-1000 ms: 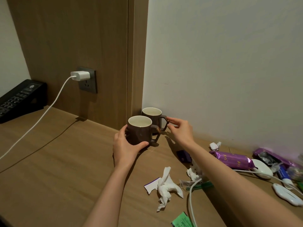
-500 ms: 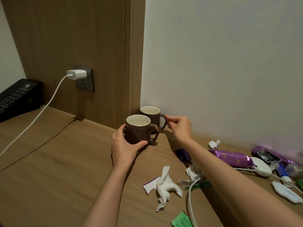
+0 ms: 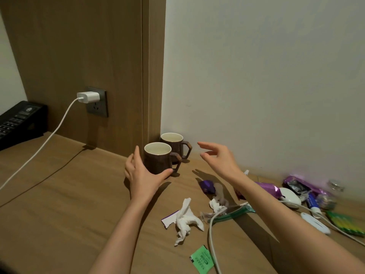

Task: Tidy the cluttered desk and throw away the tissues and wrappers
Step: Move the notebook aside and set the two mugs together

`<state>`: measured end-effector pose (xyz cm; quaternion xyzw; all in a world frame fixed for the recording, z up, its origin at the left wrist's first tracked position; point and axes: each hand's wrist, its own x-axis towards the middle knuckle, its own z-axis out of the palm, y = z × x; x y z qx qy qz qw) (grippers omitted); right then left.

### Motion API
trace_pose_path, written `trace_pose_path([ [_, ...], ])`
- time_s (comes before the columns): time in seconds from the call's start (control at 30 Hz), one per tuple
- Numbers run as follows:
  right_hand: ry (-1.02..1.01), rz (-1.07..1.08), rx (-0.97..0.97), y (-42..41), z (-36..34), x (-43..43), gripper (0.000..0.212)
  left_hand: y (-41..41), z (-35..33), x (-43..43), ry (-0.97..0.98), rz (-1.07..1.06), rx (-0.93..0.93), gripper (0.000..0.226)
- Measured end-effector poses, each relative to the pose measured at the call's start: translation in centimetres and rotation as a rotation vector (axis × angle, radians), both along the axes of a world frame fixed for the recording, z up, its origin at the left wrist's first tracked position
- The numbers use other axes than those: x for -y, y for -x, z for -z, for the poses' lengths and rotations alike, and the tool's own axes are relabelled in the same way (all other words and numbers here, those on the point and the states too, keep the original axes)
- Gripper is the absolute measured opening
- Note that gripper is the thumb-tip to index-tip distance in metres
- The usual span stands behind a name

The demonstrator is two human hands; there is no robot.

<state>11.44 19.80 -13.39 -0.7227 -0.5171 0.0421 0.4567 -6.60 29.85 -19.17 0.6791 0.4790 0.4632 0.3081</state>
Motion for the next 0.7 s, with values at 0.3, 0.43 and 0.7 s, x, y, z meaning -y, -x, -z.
trace_pose_path([
  [0.3, 0.059, 0.062, 0.145, -2.1, -1.9, 12.9, 0.029, -0.7, -3.1, 7.3, -0.357, 0.091, 0.147, 0.032],
  [0.43, 0.097, 0.155, 0.219, -3.4, -1.2, 18.5, 0.028, -1.8, -4.1, 11.0, -0.410, 0.298, 0.168, 0.024],
  [0.7, 0.208, 0.435, 0.381, -6.9, 2.0, 27.2, 0.028, -5.9, -3.3, 16.3, -0.412, 0.582, -0.285, 0.029],
])
